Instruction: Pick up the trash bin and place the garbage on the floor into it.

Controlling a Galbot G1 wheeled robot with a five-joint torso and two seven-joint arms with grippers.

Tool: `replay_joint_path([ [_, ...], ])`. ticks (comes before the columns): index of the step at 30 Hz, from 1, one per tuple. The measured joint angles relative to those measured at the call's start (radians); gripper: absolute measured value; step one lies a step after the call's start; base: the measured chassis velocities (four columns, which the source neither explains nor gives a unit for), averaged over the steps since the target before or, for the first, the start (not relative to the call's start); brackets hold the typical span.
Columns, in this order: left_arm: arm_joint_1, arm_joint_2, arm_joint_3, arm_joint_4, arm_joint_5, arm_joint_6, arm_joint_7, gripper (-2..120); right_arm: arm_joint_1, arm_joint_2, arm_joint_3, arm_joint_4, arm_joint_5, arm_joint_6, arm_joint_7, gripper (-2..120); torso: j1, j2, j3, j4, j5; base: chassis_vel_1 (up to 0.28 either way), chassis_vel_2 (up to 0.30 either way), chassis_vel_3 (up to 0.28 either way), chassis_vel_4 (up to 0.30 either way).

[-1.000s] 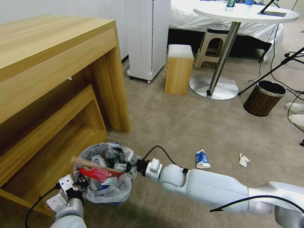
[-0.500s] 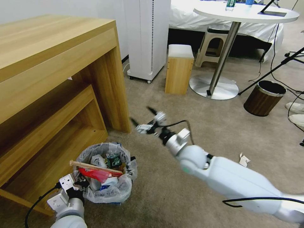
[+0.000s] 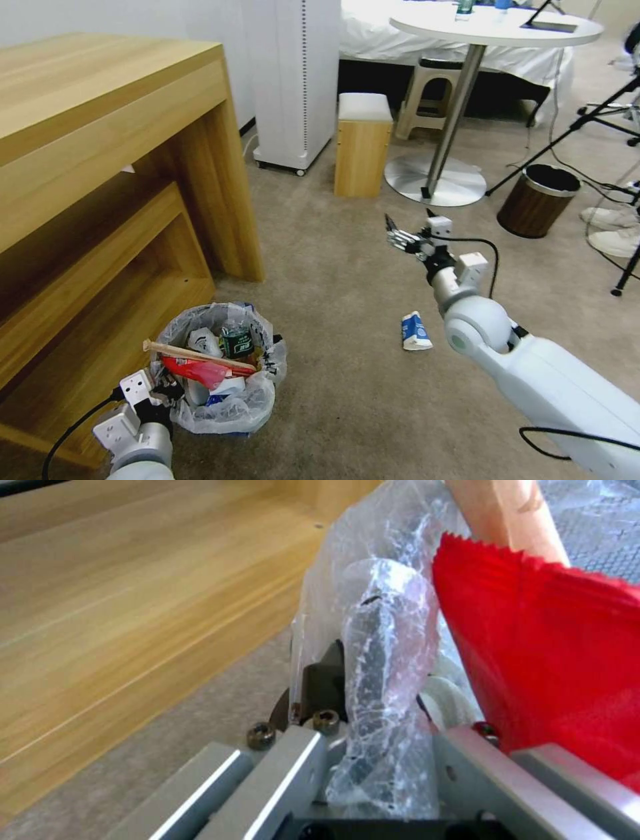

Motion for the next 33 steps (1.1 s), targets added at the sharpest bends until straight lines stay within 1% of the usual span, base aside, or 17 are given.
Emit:
replay_joint_path([
  [1,0.004,0.003,0.000,-0.001,0.000,-0.001,0.000,1,-0.037,0.007,0.025,0.006,-0.015,0.003,0.002,100,0.000,0.000,0.000,0.0001,-0.0001,-0.094,-0.081,-0.113,-0.095],
  [5,0.007,0.003,0.002,-0.002,0.000,-0.004,0.001,1,-0.073,0.016,0.051,0.008,-0.030,0.013,0.004,100,0.000,0.000,0.000,0.0001,-0.0001,-0.100,-0.100,-0.097,-0.102],
  [13,0.017,0.008,0.002,-0.004,0.000,-0.008,0.003,1,-0.097,0.018,0.073,0.010,-0.044,0.020,0.004,100,0.000,0.000,0.000,0.0001,-0.0002,-0.123,-0.121,-0.119,-0.127],
  [22,0.017,0.013,0.001,-0.005,-0.003,-0.011,0.003,1,-0.107,0.031,0.072,0.006,-0.066,0.014,0.009,100,0.000,0.000,0.000,-0.0002,-0.0002,-0.114,-0.128,-0.128,-0.119],
  [26,0.019,0.014,-0.002,-0.005,-0.005,-0.014,0.004,1,-0.113,0.041,0.068,-0.003,-0.079,0.030,0.008,100,0.000,0.000,0.000,-0.0004,-0.0001,-0.074,-0.087,-0.070,-0.070],
  [29,0.020,0.015,-0.008,-0.005,-0.009,-0.015,0.002,1,-0.118,0.051,0.065,-0.013,-0.098,0.055,0.001,100,0.000,0.000,0.000,0.0004,-0.0001,0.000,0.000,0.000,0.000],
  [33,0.019,0.015,-0.010,-0.005,-0.011,-0.015,0.001,1,-0.119,0.056,0.063,-0.016,-0.108,0.061,-0.003,100,0.000,0.000,0.000,0.0004,-0.0002,0.000,0.000,0.000,0.000],
])
